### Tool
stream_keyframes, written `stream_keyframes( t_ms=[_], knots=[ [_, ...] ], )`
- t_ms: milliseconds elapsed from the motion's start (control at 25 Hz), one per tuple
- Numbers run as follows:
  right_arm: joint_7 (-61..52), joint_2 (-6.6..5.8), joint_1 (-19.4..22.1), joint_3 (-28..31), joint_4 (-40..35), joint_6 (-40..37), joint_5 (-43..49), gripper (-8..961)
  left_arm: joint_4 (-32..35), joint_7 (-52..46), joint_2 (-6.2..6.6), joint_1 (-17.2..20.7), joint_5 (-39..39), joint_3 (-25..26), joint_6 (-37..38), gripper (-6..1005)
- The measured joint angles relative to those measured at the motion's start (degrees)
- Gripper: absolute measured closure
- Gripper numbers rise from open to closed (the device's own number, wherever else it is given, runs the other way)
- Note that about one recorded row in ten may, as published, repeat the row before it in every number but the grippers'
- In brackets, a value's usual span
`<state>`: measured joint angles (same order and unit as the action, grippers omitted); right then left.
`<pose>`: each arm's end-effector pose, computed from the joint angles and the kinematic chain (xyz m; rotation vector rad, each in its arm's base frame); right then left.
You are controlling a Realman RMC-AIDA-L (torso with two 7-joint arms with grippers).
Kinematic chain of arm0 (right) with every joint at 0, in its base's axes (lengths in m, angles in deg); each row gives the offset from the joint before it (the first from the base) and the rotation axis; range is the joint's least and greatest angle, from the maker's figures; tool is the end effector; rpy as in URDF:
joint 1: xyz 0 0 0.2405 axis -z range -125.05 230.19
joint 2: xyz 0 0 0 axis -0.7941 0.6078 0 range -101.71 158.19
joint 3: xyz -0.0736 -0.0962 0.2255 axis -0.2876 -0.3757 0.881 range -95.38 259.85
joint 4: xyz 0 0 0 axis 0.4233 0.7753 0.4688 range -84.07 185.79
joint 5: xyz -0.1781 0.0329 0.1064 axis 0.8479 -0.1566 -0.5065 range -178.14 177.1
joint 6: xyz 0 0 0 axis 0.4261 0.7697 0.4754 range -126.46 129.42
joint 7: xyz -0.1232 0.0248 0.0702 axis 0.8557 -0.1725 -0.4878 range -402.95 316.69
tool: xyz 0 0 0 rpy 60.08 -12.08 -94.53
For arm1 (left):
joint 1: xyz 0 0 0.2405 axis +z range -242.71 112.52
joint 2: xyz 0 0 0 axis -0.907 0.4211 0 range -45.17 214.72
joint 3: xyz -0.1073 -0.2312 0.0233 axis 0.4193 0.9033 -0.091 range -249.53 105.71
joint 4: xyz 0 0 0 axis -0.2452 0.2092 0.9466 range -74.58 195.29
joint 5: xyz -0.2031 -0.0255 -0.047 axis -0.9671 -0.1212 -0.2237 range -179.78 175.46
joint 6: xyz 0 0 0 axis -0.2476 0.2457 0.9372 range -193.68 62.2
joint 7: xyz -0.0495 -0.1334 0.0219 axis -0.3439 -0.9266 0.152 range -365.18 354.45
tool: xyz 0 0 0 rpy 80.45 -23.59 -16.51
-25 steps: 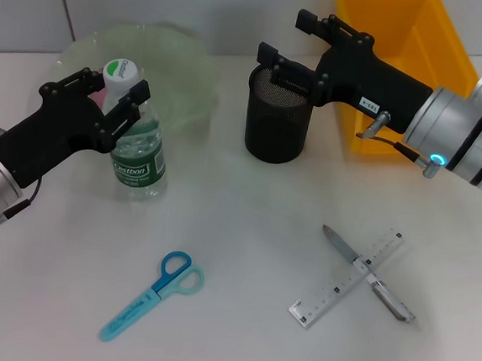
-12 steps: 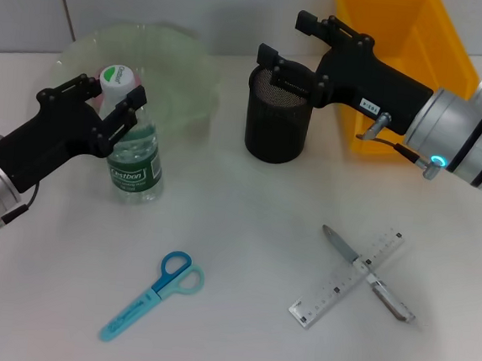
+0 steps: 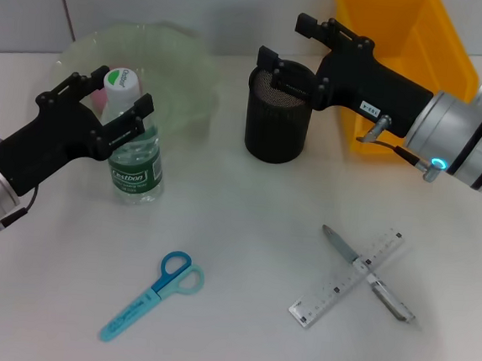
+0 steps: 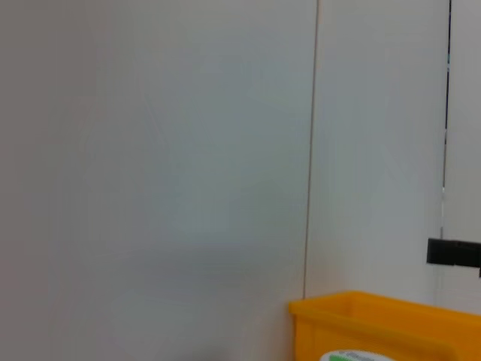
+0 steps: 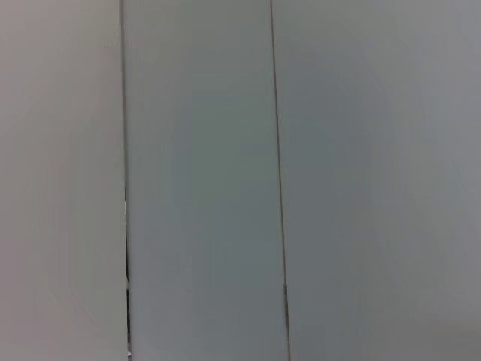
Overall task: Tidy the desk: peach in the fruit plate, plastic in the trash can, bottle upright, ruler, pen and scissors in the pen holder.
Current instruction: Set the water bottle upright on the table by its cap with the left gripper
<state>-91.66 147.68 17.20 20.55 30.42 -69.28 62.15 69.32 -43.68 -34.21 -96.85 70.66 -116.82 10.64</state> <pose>0.2145 0.3827 -0.0244 -2.2612 0.3341 1.0144 -0.2698 0.3437 -0.0309 -2.1647 -0.4251 -0.9525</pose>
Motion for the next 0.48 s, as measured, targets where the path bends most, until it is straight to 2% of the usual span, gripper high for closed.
stream_keyframes(
  t_ms=[280,480],
  knots=[
    [0.05,0.0,-0.01,-0.01,0.14,0.0,0.0,144,1.35,-2.0,0.38,1.07,0.04,0.0,3.33,238],
    [0.21,-0.03,-0.04,0.23,0.12,0.02,0.0,144,7.07,-8.85,0.67,4.3,0.68,-0.82,6.67,174]
  ],
)
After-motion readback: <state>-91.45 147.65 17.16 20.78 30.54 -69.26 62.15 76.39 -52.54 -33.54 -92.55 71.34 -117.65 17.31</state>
